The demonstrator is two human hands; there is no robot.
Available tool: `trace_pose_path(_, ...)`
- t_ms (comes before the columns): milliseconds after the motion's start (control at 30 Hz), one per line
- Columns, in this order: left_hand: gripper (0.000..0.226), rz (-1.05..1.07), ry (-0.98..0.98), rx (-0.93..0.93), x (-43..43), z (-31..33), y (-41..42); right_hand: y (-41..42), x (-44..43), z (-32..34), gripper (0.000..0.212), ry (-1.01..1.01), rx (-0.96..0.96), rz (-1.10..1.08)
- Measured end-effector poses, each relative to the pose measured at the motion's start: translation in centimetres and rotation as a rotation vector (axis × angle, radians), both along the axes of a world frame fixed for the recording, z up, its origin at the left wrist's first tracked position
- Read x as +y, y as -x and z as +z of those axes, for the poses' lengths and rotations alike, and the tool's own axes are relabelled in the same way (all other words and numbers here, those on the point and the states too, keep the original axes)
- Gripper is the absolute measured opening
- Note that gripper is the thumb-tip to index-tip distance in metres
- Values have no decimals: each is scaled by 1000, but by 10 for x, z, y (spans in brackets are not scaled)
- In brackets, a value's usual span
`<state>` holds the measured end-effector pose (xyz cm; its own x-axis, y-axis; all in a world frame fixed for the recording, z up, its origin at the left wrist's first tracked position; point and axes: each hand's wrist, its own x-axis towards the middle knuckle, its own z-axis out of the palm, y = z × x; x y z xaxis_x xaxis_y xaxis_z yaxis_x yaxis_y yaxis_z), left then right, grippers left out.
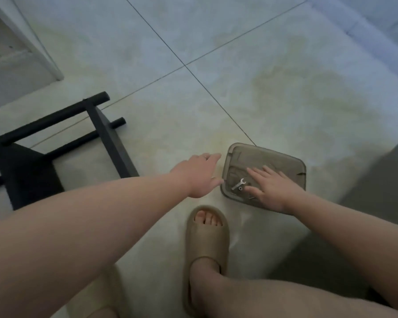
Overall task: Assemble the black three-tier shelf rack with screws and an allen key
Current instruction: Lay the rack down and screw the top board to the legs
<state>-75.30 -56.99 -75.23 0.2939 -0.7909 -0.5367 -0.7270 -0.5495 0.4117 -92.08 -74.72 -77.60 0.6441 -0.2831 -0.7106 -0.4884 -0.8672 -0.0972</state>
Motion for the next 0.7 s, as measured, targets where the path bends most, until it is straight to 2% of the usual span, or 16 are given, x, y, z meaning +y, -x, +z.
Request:
trace_pose_path(100,72,256,-56,286,-9,-31,24,7,-9,-30,63,-67,72,-29)
trace_pose_path(267,35,482,12,488,-6,-65,44,1,-20,-63,55,-88,106,-4)
trace_pose_path(400,17,652,75,623,-10,-73,48,-13,-23,-80,52,-30,30,52)
trace_pose_path(500,8,677,104,678,-14,-75,47,-19,-23,-89,39,28,-33,112)
trace_pose_path(700,9,663,118,713,-12,-79,46,-17,-21,-100,21,21,-93,119)
